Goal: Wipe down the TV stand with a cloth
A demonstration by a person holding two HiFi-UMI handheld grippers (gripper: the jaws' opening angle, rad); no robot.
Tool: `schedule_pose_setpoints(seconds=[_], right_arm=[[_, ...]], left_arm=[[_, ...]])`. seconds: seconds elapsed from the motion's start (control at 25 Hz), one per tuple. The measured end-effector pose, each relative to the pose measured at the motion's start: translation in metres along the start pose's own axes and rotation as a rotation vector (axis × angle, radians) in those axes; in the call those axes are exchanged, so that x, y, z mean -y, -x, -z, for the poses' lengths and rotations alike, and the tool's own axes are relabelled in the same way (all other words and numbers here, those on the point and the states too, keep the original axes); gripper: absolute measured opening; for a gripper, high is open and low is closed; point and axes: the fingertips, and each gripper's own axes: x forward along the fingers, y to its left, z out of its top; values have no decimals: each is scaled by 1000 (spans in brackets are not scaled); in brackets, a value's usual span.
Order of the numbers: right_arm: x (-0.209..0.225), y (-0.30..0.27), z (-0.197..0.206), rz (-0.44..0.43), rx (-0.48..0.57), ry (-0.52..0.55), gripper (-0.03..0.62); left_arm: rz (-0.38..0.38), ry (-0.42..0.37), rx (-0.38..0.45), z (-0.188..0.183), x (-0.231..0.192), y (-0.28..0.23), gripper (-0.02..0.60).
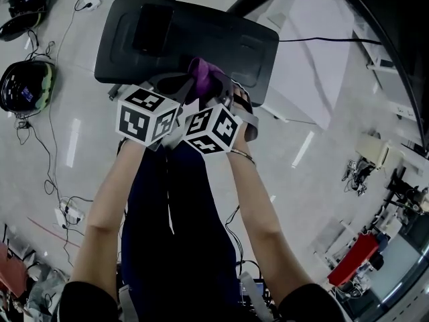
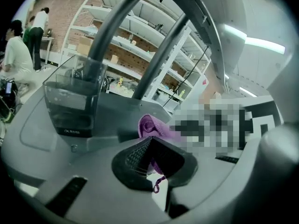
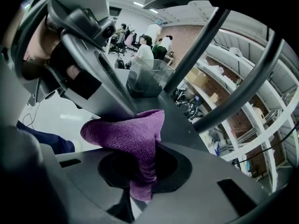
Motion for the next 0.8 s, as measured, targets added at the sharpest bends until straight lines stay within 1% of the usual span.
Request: schedule_pose_setpoints(seconds=[0.2, 0.4, 0.56, 0.8], right_arm=[[14, 7, 23, 23, -4, -14, 74], [31, 11, 52, 54, -31, -31, 74], [42, 13, 72, 51, -46, -52, 74], [54, 23, 102, 72, -69, -41, 74]], left_arm=[[-6, -2, 5, -1, 13, -11, 6], [-3, -1, 3, 0, 27, -25, 6], [17, -10, -2, 1, 43, -40, 6], [47, -21, -19, 4, 67, -60, 6]])
